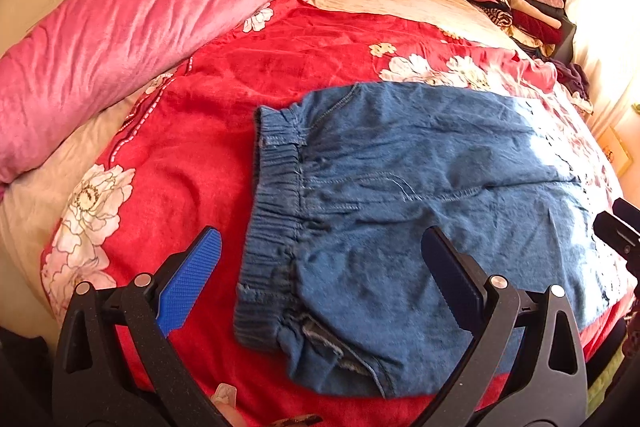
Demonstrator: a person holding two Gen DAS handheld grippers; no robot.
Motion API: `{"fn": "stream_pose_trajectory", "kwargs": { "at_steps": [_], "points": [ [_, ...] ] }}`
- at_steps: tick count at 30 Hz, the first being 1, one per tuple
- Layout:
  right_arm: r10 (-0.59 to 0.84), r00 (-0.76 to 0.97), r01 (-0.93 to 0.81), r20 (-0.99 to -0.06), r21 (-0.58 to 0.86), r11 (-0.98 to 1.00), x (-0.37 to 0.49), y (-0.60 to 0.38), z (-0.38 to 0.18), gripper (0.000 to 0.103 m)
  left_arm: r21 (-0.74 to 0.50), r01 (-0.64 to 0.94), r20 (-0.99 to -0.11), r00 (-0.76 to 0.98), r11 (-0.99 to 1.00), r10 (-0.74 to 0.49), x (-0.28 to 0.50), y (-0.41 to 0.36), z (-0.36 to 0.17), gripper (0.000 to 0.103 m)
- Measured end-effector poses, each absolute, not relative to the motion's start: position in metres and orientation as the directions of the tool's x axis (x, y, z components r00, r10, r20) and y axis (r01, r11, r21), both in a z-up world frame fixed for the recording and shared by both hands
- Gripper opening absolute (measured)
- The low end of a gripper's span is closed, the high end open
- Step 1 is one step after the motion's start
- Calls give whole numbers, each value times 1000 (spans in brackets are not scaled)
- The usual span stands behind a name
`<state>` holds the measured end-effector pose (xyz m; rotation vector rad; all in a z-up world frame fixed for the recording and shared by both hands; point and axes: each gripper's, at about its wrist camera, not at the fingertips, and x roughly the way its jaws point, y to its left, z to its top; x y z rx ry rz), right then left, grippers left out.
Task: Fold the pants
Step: 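Move the left tool to the elastic waistband and grasp it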
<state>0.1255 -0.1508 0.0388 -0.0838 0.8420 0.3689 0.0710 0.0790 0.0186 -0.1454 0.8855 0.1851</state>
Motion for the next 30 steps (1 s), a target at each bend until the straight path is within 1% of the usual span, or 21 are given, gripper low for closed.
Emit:
{"fn": "stream_pose_trajectory", "kwargs": {
  "at_steps": [13, 17, 21, 30],
  "points": [
    [290, 594, -399, -750, 37, 916, 178, -120, 38, 99, -61, -240, -793, 602, 969, 99, 113, 112, 18, 94],
    [297, 570, -410, -766, 49, 911, 200, -112, 34, 99, -54, -259, -798, 591, 965, 114, 127, 123, 14, 94],
    [280, 570, -423, -772, 16, 906, 220, -101, 28, 99, -86, -280, -805, 585, 956, 99, 139, 138, 9, 94],
    [272, 561, -479, -782, -38, 877, 250, -75, 18, 99, -48, -298, -811, 569, 953, 137, 169, 156, -3, 94]
  ]
}}
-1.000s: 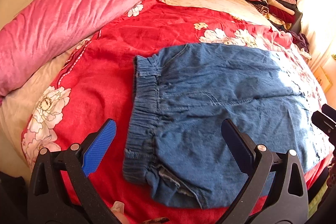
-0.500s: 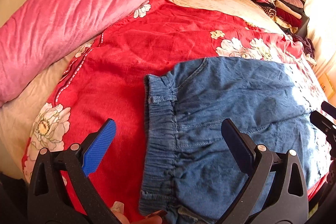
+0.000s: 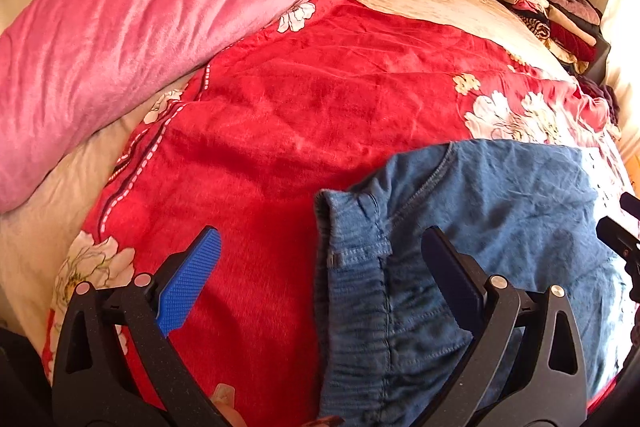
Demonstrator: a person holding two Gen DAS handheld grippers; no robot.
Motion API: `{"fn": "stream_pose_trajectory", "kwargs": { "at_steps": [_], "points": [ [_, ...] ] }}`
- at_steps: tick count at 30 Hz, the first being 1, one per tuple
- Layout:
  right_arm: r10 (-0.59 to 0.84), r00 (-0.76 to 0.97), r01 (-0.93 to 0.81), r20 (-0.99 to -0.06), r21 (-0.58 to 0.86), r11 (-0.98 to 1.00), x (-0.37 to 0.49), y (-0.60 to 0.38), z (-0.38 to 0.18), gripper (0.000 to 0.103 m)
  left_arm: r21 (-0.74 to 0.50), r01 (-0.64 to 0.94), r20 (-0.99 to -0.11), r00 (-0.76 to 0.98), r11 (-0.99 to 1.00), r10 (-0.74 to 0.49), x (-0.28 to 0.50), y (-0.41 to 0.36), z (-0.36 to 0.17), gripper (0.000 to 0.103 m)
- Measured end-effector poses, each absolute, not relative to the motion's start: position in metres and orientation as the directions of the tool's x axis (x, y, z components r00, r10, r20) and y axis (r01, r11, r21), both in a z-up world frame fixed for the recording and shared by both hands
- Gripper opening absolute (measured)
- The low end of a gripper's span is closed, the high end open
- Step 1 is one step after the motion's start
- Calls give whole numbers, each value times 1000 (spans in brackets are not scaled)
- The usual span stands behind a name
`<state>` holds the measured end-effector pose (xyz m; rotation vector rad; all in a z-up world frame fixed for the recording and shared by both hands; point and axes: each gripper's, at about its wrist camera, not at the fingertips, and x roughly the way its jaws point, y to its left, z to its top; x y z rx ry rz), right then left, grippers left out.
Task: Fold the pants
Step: 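Move the left tool to the elastic waistband and grasp it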
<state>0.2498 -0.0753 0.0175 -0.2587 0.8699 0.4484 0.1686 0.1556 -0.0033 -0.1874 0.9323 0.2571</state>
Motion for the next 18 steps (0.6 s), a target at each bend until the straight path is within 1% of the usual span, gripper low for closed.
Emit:
{"fn": "stream_pose_trajectory", "kwargs": {
  "at_steps": [5, 13, 15, 18],
  "points": [
    [269, 554, -513, -788, -68, 856, 271, -57, 13, 99, -69, -265, -818, 567, 962, 98, 186, 159, -13, 94],
    [238, 535, -578, -811, -147, 803, 304, -24, -4, 99, -42, -242, -830, 548, 969, 101, 201, 161, -35, 94],
    [243, 521, -603, -818, -151, 783, 310, -16, -9, 99, -31, -235, -827, 552, 971, 108, 202, 162, -37, 94],
    [259, 497, -635, -828, -143, 759, 318, -6, -16, 99, -59, -227, -822, 563, 972, 81, 202, 165, -40, 94]
  ]
}}
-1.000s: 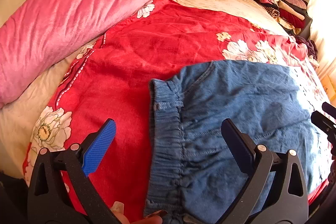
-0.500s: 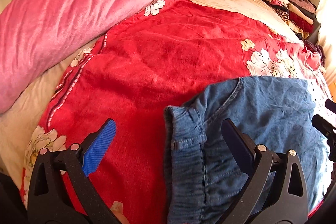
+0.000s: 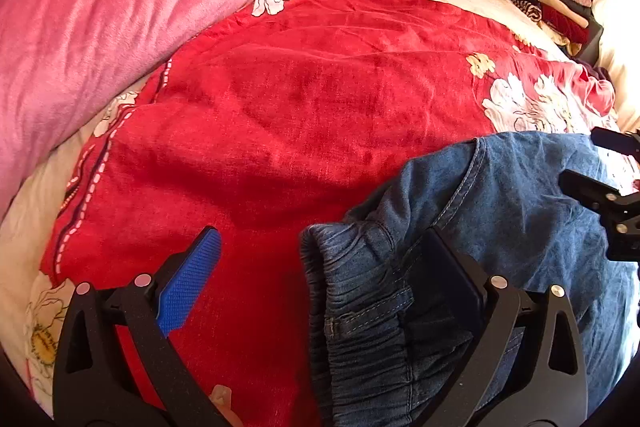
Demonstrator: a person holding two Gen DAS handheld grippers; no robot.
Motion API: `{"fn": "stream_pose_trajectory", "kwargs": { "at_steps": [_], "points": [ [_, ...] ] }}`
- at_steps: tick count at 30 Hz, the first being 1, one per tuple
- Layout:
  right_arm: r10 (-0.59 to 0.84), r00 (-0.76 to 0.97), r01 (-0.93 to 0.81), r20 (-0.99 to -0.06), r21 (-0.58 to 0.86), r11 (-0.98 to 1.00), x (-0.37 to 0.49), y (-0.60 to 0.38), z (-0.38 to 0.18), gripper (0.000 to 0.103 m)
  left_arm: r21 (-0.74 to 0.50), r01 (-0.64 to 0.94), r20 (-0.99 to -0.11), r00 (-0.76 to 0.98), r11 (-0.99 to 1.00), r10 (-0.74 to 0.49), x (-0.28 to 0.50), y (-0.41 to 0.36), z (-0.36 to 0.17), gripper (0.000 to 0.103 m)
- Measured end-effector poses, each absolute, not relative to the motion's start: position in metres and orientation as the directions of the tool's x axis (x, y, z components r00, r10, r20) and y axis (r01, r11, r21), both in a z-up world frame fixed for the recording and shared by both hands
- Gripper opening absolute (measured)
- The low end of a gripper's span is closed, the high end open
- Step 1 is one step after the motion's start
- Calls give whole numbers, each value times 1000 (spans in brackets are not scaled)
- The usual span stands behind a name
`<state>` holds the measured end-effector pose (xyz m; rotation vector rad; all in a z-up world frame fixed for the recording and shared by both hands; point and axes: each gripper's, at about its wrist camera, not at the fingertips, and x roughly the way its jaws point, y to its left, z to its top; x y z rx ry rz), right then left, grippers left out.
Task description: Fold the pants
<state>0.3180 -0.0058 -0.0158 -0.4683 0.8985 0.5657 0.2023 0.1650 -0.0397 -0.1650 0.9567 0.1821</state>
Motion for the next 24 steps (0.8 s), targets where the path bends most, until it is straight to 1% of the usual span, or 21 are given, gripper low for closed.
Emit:
{"fn": "stream_pose_trajectory", "kwargs": {
  "at_steps": [1, 3, 4, 5, 6, 7, 10, 13, 18, 21, 22, 24],
  "points": [
    [263, 490, -642, -831, -140, 754, 321, -3, -18, 99, -65, -222, -822, 565, 973, 74, 203, 165, -40, 94],
    [264, 476, -654, -839, -137, 744, 327, 2, -22, 99, -71, -207, -820, 569, 976, 61, 205, 164, -41, 86],
    [262, 473, -657, -841, -139, 741, 329, 5, -24, 99, -74, -197, -819, 571, 978, 53, 206, 163, -42, 73],
    [259, 470, -661, -844, -142, 737, 331, 7, -26, 99, -81, -189, -819, 572, 979, 43, 206, 163, -42, 56],
    [257, 467, -665, -846, -144, 733, 333, 9, -28, 99, -94, -176, -817, 576, 980, 25, 206, 162, -42, 47],
    [256, 464, -668, -848, -145, 730, 334, 10, -29, 99, -110, -162, -813, 583, 981, 5, 205, 161, -42, 36],
    [262, 453, -684, -852, -143, 715, 337, 13, -33, 99, -116, -143, -783, 622, 983, -2, 196, 158, -33, 26],
    [267, 453, -701, -851, -155, 696, 336, 16, -36, 99, -110, -122, -749, 663, 986, -2, 185, 152, -20, 23],
    [273, 466, -718, -842, -179, 673, 333, 18, -40, 99, -122, -79, -702, 711, 989, -30, 160, 141, 2, 22],
    [287, 469, -728, -835, -182, 661, 331, 19, -40, 99, -121, -62, -690, 723, 991, -39, 150, 136, 9, 22],
    [290, 472, -732, -833, -187, 655, 330, 20, -41, 98, -123, -55, -687, 725, 991, -45, 149, 135, 11, 22],
    [309, 466, -744, -829, -178, 644, 326, 20, -43, 93, -121, -44, -682, 729, 992, -51, 147, 132, 14, 22]
  ]
}}
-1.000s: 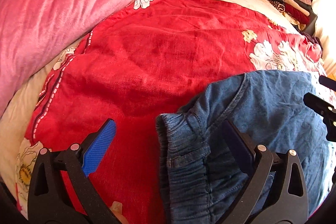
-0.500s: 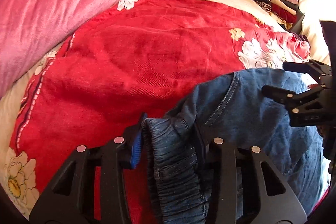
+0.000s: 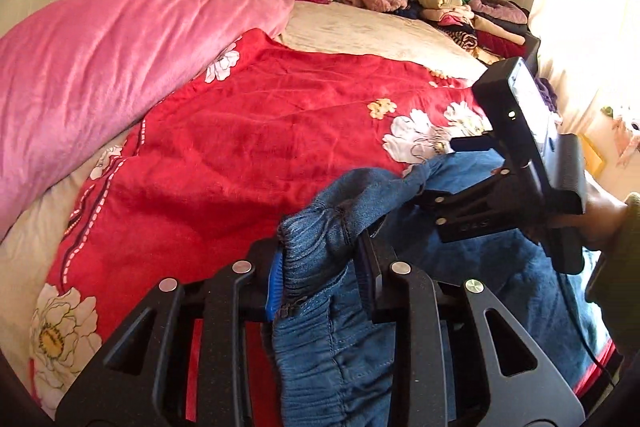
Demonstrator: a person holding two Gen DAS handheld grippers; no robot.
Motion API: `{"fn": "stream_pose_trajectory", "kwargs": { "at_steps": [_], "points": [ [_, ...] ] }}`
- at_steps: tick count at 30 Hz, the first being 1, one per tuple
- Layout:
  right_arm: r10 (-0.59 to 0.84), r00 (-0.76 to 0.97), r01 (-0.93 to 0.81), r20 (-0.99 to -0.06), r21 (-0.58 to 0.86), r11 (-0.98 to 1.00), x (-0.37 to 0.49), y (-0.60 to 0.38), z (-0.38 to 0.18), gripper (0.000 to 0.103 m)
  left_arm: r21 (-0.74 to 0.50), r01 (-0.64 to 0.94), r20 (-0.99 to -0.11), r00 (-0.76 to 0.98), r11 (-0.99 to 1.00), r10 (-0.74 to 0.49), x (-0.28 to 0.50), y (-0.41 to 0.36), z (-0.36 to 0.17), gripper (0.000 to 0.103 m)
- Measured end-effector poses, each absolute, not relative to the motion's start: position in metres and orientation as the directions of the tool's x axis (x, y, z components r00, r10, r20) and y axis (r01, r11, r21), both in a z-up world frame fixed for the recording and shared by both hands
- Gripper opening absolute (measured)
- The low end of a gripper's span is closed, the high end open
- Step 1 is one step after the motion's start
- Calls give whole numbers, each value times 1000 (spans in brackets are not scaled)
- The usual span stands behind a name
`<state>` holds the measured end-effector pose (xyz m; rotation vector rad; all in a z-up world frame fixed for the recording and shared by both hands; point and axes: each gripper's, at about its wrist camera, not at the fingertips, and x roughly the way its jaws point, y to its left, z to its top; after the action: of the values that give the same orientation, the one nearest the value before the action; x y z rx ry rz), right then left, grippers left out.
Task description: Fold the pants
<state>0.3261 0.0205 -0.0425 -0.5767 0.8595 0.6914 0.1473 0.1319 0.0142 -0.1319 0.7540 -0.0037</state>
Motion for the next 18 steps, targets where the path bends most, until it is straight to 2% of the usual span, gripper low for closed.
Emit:
{"fn": "stream_pose_trajectory", "kwargs": {
  "at_steps": [2, 3, 5, 8, 11, 18],
  "points": [
    [343, 436, -765, -832, -141, 629, 321, 20, -43, 66, -115, -37, -680, 731, 993, -51, 147, 129, 17, 21],
    [360, 428, -773, -829, -129, 621, 316, 20, -42, 60, -114, -38, -681, 730, 993, -50, 147, 130, 16, 21],
    [388, 426, -783, -817, -119, 611, 307, 18, -39, 39, -110, -46, -685, 727, 993, -42, 147, 132, 14, 21],
    [411, 441, -772, -797, -104, 627, 295, 7, -30, 20, -114, -64, -687, 726, 991, -32, 144, 138, 14, 21],
    [460, 443, -754, -769, -43, 656, 283, -11, -18, 14, -116, -70, -684, 729, 991, -28, 140, 141, 15, 22],
    [555, 457, -728, -695, 66, 682, 236, -51, 19, 11, -103, -55, -667, 744, 993, -28, 122, 137, 24, 23]
  ]
}}
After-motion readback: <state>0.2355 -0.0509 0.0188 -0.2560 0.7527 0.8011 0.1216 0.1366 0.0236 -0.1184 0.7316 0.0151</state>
